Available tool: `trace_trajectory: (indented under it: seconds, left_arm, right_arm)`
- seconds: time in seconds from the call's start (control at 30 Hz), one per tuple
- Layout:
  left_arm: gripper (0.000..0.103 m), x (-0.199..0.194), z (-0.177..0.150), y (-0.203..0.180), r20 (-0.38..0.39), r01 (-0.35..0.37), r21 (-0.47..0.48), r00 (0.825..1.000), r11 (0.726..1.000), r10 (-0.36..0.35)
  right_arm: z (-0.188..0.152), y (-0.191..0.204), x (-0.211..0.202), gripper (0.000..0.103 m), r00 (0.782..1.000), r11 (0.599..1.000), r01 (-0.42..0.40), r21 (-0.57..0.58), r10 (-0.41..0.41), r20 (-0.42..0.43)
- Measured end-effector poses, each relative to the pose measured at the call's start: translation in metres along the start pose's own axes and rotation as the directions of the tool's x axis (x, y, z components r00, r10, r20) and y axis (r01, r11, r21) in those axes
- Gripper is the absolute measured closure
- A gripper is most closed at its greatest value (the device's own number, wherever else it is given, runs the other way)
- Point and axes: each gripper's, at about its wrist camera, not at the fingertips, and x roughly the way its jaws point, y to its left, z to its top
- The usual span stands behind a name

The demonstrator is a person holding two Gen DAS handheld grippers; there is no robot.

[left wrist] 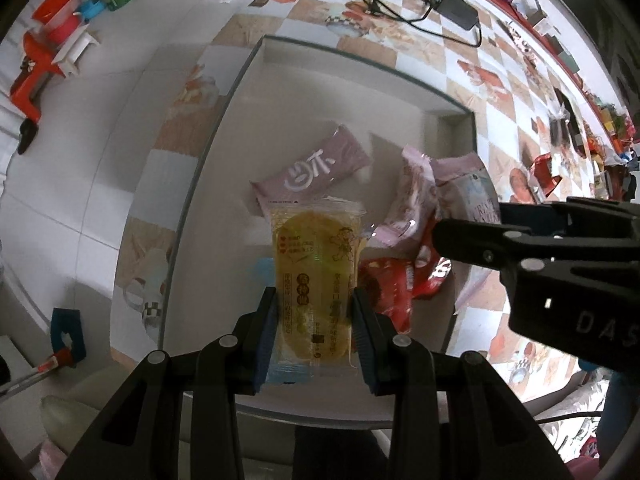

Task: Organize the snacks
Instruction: 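Carry the cake pack and cranberry pack into the white tray and open both tools, then withdraw both tools from the tray toward the red pack on the table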

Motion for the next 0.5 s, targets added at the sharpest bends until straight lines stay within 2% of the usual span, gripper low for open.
trace_trajectory:
  seconds: [0.1,0.17,0.2,0.23,0.27,0.33,0.5]
  left_arm:
    - [0.059,0.003,-0.002,0.001,-0.013,-0.014,0.007,1.000,1.000,0.014]
    - [0.045,0.005,-0.002,0.001,-0.021,-0.018,0.004,1.000,1.000,0.018]
    - [0.037,0.005,-0.001,0.001,-0.021,-0.020,0.002,1.000,1.000,0.020]
    - [0.032,0.004,-0.001,0.000,-0.018,-0.023,0.001,1.000,1.000,0.023]
    - [0.031,0.004,0.000,-0.001,-0.017,-0.025,0.003,1.000,1.000,0.025]
    - [0.026,0.004,0.002,-0.005,-0.016,-0.032,0.010,0.999,0.999,0.032]
    - [0.025,0.005,0.008,-0.019,-0.016,-0.039,0.044,0.999,0.998,0.040]
  right_arm:
    - [0.002,0.003,0.007,0.059,1.000,1.000,-0.017,0.008,0.017,-0.014]
    - [0.001,0.002,0.010,0.057,0.999,0.999,-0.029,0.018,0.029,-0.025]
    - [-0.001,0.001,0.008,0.043,0.999,0.999,-0.029,0.023,0.030,-0.028]
    - [-0.002,-0.001,0.008,0.025,0.999,0.999,-0.025,0.031,0.026,-0.028]
    - [-0.002,-0.003,0.007,0.021,0.999,0.999,-0.022,0.037,0.023,-0.022]
    - [-0.005,-0.011,0.004,0.021,1.000,0.998,-0.019,0.056,0.020,-0.009]
    - [-0.014,-0.041,0.004,0.021,0.999,0.992,0.019,0.127,-0.015,-0.029]
